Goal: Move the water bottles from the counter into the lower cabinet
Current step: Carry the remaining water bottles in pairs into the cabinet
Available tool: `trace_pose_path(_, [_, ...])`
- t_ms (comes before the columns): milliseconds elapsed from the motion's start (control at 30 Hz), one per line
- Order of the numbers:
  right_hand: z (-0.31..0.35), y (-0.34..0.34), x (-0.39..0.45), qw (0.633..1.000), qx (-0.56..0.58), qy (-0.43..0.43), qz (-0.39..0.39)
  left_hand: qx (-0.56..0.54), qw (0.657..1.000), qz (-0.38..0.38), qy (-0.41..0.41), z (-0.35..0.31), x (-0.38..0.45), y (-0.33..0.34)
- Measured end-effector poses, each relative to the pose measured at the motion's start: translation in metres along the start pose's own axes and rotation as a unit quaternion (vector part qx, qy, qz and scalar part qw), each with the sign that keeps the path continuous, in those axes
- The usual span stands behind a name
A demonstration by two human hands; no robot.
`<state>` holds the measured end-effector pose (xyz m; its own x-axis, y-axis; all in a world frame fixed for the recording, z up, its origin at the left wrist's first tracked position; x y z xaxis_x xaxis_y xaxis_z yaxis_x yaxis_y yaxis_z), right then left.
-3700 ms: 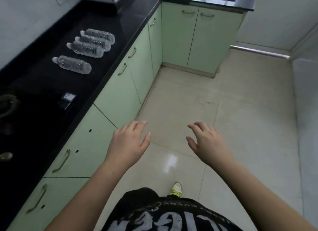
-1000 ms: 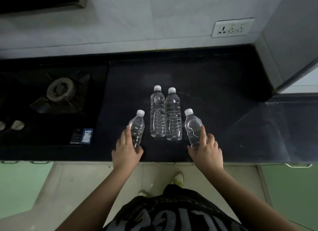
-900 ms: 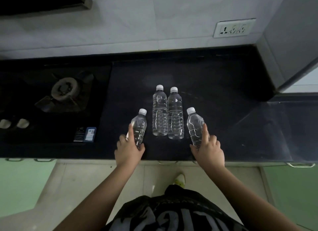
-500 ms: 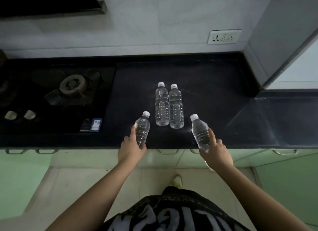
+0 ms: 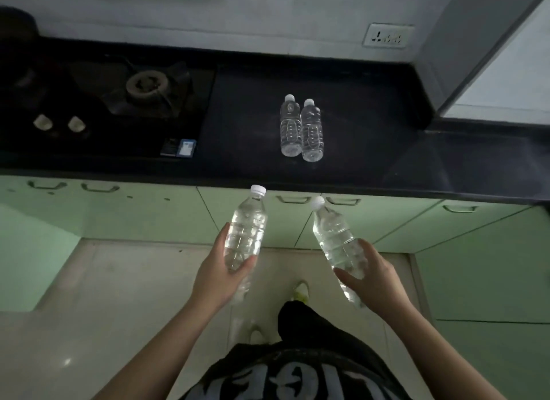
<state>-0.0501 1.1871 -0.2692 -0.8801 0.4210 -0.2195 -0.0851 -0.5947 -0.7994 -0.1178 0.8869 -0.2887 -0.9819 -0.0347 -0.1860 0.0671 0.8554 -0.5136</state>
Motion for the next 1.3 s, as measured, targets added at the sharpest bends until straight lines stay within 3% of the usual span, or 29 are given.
trace_pose_path(367, [0.006,-0.001,-0.075,0.985,0.156,-0.071,0.035,-0.142,0.99,0.004,-0.021,-0.013,-0.093,-0.03])
trace_pose_path(667, [-0.016,-0.008,-0.139,0.906,0.39,-0.073,0.149,-0.246,0.968,-0.028,-0.046,-0.011,-0.202,-0.026])
trace_pose_path(933, [-0.007,0.026,-0.196,0.88,0.402,-0.067,0.243,-0.257,0.956,-0.107,-0.092,0.018,-0.282,-0.058])
trace_pose_path(1300, [0.129,0.133,-0.273,0.85,0.327,-0.171,0.375,-0.245,0.914,-0.279,-0.166,0.114,-0.374,-0.177])
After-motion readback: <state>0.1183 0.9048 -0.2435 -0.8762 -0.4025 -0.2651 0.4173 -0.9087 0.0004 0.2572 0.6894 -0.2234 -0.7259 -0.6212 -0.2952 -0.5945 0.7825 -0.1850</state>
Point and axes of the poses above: each hand's wrist, its own x-axis towards the middle knuckle, its own y-axis out of the palm, z = x × y, the point moved 4 cm from there along x, towards the middle knuckle, and after that the axes turned 9 degrees about -z, right-handed, at the moved point
